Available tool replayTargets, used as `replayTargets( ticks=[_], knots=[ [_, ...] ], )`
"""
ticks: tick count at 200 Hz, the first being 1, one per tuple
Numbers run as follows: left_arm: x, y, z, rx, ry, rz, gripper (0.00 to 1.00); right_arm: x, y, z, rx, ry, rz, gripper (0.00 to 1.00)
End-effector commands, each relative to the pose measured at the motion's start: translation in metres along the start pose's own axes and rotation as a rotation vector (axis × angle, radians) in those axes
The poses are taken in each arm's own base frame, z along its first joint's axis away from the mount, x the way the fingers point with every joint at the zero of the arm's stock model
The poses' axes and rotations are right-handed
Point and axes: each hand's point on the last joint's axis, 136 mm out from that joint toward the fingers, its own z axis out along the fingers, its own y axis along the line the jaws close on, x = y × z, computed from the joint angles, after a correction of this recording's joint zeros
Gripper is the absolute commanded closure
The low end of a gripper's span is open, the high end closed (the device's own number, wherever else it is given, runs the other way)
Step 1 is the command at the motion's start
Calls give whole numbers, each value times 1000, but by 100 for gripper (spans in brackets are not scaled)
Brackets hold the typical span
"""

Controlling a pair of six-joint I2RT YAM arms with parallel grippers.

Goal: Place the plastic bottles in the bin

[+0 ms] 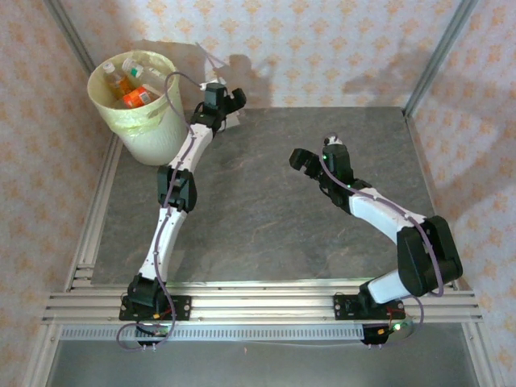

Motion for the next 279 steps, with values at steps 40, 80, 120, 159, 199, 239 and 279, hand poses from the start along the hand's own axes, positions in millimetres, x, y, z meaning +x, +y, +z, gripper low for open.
replayTargets(
  ticks=[40, 80, 120, 159, 199, 239, 279],
  knots=[
    [84, 4, -9, 4, 335, -43, 0, -22, 15, 15, -58, 53, 21, 1],
    [145, -24, -65, -57, 539, 22, 0, -33, 10, 42, -65, 57, 179, 1],
    [202, -38, -130, -104, 594, -91, 0, -23, 7, 60, -62, 110, 286, 1],
    [252, -35, -200, -186, 635, -61, 0, -6, -2, 55, -40, 150, 313, 1],
    [246, -36, -264, -246, 596, -21, 0, 6, -19, 38, 11, 139, 324, 1],
    [203, -85, -307, -144, 551, 110, 0, -10, -17, 17, 12, 88, 314, 1],
    [194, -59, -321, -294, 662, 549, 0, -31, -20, -7, 49, 12, 241, 1]
  ],
)
